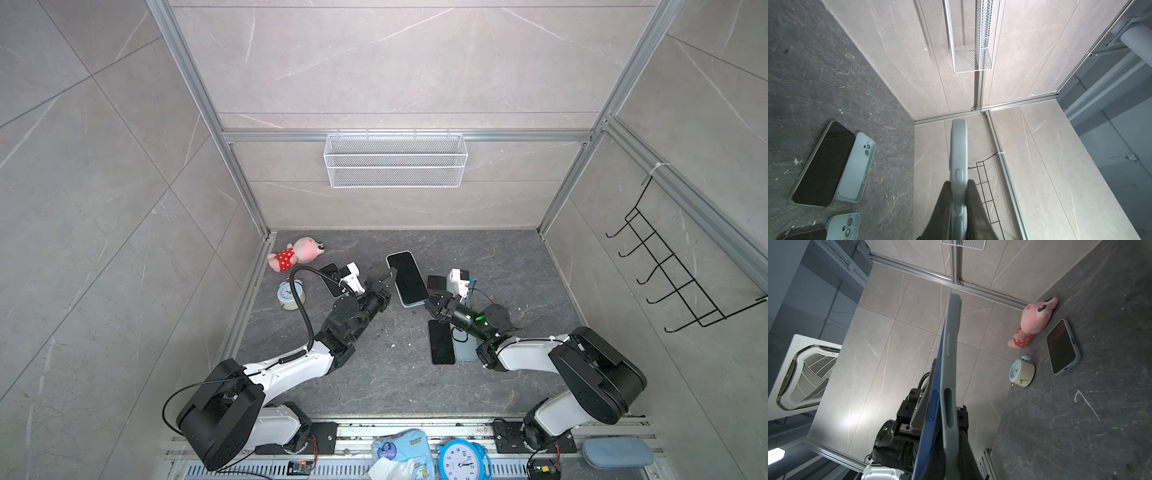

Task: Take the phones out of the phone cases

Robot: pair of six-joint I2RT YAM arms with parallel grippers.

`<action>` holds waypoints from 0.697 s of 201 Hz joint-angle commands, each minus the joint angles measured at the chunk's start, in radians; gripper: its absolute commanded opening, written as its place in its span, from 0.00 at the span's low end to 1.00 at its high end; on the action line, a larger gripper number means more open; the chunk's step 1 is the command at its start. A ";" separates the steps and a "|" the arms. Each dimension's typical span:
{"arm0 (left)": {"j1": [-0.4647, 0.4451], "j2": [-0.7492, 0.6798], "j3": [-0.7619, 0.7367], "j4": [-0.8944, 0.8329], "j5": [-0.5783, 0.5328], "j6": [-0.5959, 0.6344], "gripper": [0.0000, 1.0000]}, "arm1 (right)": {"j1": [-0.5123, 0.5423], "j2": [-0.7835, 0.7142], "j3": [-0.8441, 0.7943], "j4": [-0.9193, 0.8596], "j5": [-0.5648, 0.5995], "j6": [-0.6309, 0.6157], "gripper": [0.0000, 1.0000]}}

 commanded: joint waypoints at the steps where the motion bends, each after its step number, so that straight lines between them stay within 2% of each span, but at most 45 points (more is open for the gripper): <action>1: 0.002 -0.050 0.005 -0.093 -0.023 0.002 0.22 | 0.002 -0.078 -0.043 -0.043 0.036 -0.019 0.00; 10: 0.002 -0.059 0.011 -0.148 -0.020 0.033 0.41 | 0.002 -0.103 -0.061 -0.075 0.051 -0.020 0.00; 22: 0.001 -0.067 0.022 -0.221 -0.012 0.067 0.56 | 0.002 -0.131 -0.083 -0.126 0.073 -0.022 0.00; 51: 0.001 -0.097 0.031 -0.346 -0.024 0.164 0.72 | 0.001 -0.175 -0.095 -0.267 0.093 -0.052 0.00; 80: 0.000 -0.106 0.072 -0.434 0.007 0.303 0.77 | 0.001 -0.169 -0.094 -0.298 0.105 -0.052 0.00; 99: -0.021 -0.123 0.144 -0.518 0.077 0.567 0.77 | 0.002 -0.177 -0.095 -0.329 0.112 -0.061 0.00; 117: -0.061 -0.108 0.244 -0.681 0.139 0.790 0.77 | 0.001 -0.179 -0.097 -0.339 0.115 -0.067 0.00; 129: -0.081 -0.101 0.276 -0.734 0.216 0.900 0.77 | 0.002 -0.176 -0.095 -0.347 0.115 -0.070 0.00; 140: -0.108 -0.102 0.312 -0.811 0.238 0.993 0.77 | 0.002 -0.173 -0.094 -0.346 0.113 -0.070 0.00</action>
